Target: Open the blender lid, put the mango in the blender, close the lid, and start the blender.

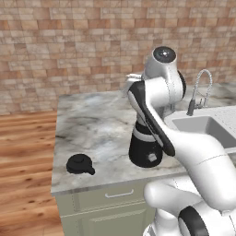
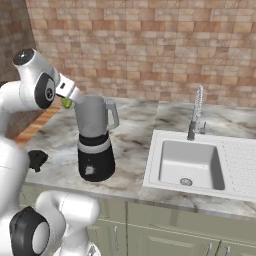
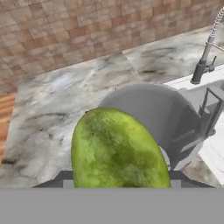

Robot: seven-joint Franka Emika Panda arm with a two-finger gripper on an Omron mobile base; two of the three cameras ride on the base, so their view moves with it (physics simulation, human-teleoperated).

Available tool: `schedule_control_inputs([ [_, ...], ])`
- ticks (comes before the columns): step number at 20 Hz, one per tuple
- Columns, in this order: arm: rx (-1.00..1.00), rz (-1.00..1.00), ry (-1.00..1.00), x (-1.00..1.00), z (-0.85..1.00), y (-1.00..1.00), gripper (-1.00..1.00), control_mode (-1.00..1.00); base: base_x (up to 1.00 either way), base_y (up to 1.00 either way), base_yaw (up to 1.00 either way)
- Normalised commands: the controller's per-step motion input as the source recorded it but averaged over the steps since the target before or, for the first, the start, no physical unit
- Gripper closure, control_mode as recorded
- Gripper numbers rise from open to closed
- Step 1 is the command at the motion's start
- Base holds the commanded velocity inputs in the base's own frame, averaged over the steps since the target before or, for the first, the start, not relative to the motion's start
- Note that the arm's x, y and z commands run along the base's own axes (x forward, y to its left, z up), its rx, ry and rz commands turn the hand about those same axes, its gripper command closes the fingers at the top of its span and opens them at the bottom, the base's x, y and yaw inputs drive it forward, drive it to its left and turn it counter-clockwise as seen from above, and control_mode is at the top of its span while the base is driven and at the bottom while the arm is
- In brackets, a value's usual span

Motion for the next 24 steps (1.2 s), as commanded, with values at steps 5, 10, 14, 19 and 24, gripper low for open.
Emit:
schedule_control_inputs([
  [5, 0.00, 0.00, 0.03, 0.50, -0.06, -0.33, 1.00, -1.00, 0.00, 0.00, 0.00],
  [10, 0.00, 0.01, 0.10, 0.64, -0.68, -0.08, 1.00, -1.00, 0.00, 0.00, 0.00],
  [14, 0.00, 0.04, 0.09, 0.55, -0.56, -0.08, 1.00, -1.00, 0.00, 0.00, 0.00],
  [19, 0.00, 0.03, 0.05, 0.27, -0.29, -0.29, 1.00, -1.00, 0.00, 0.00, 0.00],
  [24, 0.00, 0.07, 0.03, -0.22, -0.54, -0.10, 1.00, -1.00, 0.00, 0.00, 0.00],
])
